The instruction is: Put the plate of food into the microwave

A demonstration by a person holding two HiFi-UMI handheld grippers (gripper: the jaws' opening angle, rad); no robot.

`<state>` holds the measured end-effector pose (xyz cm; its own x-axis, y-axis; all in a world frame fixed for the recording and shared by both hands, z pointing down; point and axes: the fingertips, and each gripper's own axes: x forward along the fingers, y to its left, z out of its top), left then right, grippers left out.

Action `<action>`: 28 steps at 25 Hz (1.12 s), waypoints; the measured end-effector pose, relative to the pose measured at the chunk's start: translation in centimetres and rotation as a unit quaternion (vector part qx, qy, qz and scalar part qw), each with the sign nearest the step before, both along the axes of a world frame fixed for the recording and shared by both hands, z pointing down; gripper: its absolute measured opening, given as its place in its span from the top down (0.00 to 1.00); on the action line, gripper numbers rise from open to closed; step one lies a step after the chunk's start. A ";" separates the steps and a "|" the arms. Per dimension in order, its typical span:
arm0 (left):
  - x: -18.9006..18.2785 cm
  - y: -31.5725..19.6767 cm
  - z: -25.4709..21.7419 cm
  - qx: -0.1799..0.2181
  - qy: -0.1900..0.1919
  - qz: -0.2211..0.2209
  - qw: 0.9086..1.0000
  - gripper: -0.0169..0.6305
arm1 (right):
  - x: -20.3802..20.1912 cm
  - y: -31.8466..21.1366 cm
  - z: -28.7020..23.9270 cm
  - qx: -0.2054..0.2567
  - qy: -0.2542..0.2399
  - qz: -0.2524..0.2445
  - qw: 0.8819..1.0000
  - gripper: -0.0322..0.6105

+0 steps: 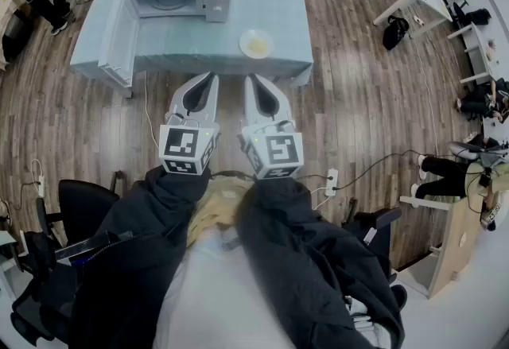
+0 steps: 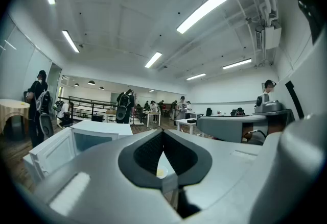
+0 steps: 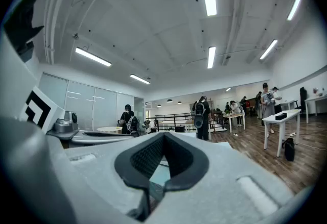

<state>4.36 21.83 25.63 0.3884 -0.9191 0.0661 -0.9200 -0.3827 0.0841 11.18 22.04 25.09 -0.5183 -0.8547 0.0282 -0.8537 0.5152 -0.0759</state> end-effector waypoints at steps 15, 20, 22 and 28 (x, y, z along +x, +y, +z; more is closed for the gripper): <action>-0.4 1.3 1.2 -0.012 -0.001 0.022 1.000 0.98 | -2.0 1.6 0.4 0.005 0.000 -0.008 1.000 0.96; -1.3 1.7 1.6 -0.017 0.004 0.028 0.999 0.98 | -2.8 1.9 1.0 -0.001 0.004 -0.001 1.000 0.96; -1.8 1.9 1.8 -0.021 0.006 0.028 0.999 0.98 | -3.4 2.1 1.0 -0.005 0.002 0.000 1.000 0.96; -3.3 2.3 3.0 -0.032 0.009 0.033 0.999 0.98 | -4.7 2.1 2.1 -0.014 0.006 0.012 1.000 0.96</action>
